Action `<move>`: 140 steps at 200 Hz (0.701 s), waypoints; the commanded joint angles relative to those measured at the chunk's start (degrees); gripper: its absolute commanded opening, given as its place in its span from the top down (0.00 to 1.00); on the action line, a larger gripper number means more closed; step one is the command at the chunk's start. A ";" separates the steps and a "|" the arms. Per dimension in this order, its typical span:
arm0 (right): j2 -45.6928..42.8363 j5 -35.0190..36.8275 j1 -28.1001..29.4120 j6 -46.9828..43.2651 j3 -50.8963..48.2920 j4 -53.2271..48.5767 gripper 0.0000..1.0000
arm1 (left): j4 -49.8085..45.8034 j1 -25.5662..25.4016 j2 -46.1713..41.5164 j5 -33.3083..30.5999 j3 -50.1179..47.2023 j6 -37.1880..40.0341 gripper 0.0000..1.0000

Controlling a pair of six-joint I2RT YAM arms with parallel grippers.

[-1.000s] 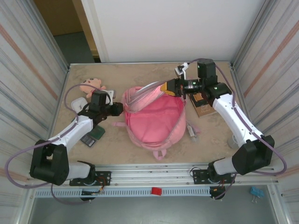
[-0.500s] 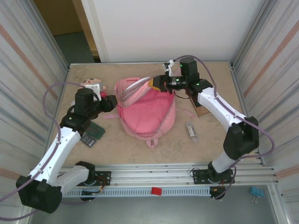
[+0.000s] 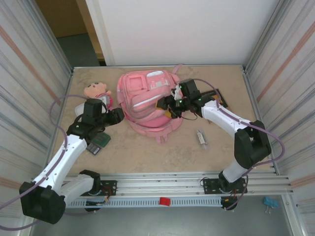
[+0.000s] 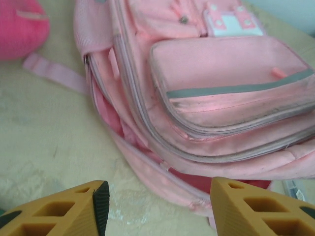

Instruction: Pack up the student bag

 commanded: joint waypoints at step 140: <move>8.79 10.48 -12.21 -22.67 18.00 -17.42 0.31 | 5.65 -5.52 9.12 4.85 3.55 -3.29 0.44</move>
